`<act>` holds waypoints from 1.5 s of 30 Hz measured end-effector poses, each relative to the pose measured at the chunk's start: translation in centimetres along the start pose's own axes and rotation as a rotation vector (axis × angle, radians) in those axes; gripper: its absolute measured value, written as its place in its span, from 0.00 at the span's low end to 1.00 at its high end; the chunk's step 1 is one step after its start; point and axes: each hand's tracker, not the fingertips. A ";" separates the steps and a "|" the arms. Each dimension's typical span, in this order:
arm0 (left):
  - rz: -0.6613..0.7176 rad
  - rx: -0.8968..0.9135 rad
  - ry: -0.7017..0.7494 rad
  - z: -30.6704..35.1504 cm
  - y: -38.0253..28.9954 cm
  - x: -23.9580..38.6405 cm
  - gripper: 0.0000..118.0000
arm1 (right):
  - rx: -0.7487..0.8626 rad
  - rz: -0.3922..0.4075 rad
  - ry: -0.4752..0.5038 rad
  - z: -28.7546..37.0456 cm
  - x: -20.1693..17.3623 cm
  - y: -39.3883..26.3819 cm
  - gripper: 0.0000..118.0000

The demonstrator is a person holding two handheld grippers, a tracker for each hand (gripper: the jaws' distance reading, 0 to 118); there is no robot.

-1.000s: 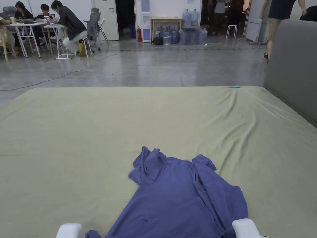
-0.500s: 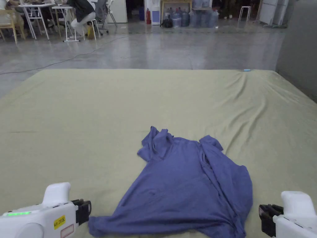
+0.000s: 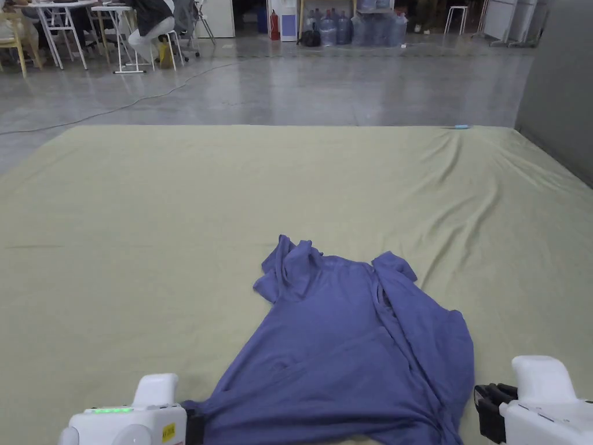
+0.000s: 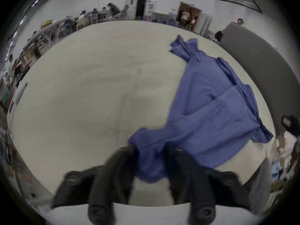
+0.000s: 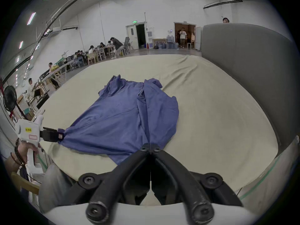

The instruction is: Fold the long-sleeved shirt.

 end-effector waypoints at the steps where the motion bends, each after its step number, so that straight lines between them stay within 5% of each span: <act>1: 0.000 -0.003 -0.036 0.4 0.3 0.4 0.00 | -0.001 0.016 0.002 -0.6 -0.1 0.9 0.00; 5: -0.023 0.002 -0.053 1.0 1.9 0.6 0.00 | 0.056 0.106 0.038 -4.1 -1.2 8.1 0.00; 10: 0.044 0.031 -0.110 1.3 4.4 -0.6 0.00 | 0.021 0.352 0.120 -15.5 -5.0 20.2 0.03; 11: 0.067 0.028 -0.121 1.5 4.6 -0.3 0.00 | -0.006 0.401 0.120 -18.5 -6.1 22.2 0.19; 12: 0.074 0.023 -0.130 1.5 4.8 -0.4 0.00 | -0.036 0.433 0.141 -21.2 -6.9 23.6 0.49; 13: 0.074 0.020 -0.143 1.4 5.0 -0.3 0.00 | -0.080 0.450 0.173 -24.4 -7.4 24.7 0.67; 14: 0.079 0.019 -0.155 1.4 5.0 -0.3 0.00 | -0.128 0.464 0.193 -27.6 -7.9 25.6 0.72; 22: 0.132 0.017 -0.190 1.3 4.9 -1.4 0.00 | -0.417 0.638 0.118 -41.6 -10.2 24.4 0.69; 23: 0.130 0.013 -0.192 1.2 4.9 -1.5 0.00 | -0.460 0.655 0.106 -42.5 -10.3 23.8 0.61; 25: 0.140 0.019 -0.185 0.9 5.0 -1.8 0.00 | -0.490 0.545 0.190 -42.4 -10.4 24.3 0.31; 26: 0.152 0.021 -0.171 0.9 5.1 -1.9 0.00 | -0.502 0.532 0.199 -41.7 -10.3 24.8 0.01; 30: 0.145 0.082 -0.175 0.8 6.8 -2.5 0.00 | -0.389 0.624 0.161 -38.7 -11.1 24.6 0.00; 35: 0.121 0.282 -0.158 3.9 13.6 -3.5 0.00 | -0.209 0.412 0.186 -31.6 -8.4 29.8 0.00; 45: 0.137 0.710 -0.189 14.5 32.7 -1.8 0.00 | 0.193 0.293 0.027 -10.0 -2.2 43.1 0.00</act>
